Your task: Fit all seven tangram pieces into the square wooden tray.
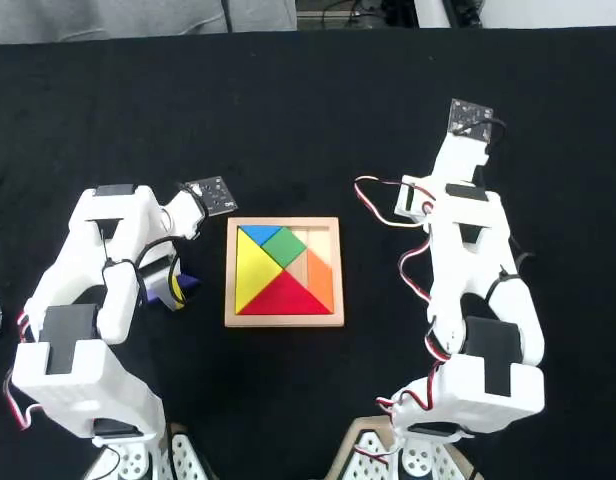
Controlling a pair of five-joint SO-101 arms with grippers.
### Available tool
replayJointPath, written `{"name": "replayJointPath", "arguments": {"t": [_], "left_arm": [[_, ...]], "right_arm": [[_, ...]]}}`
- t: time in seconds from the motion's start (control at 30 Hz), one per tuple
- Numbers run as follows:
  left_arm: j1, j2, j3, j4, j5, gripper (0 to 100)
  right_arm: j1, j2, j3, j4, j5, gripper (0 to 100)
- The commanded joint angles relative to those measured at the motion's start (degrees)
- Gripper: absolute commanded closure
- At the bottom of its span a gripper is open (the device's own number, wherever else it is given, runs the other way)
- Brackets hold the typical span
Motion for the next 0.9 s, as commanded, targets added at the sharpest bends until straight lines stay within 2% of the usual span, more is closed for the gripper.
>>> {"name": "replayJointPath", "arguments": {"t": [0.0,0.73,0.8,0.87], "left_arm": [[0.1,0.0,-1.5,0.3,-2.6,69],[0.1,0.5,-2.7,0.3,-3.9,69],[0.1,0.5,-2.7,0.3,-3.9,72],[0.1,0.5,-2.7,0.3,-3.8,79]], "right_arm": [[-1.1,-3.2,-0.8,-1.0,0.6,98.7],[-1.1,-3.2,-0.8,-1.0,0.6,98.7],[-1.1,-3.2,-0.8,-1.0,0.6,98.7],[-1.1,-3.2,-0.8,-1.0,0.6,98.7]]}}
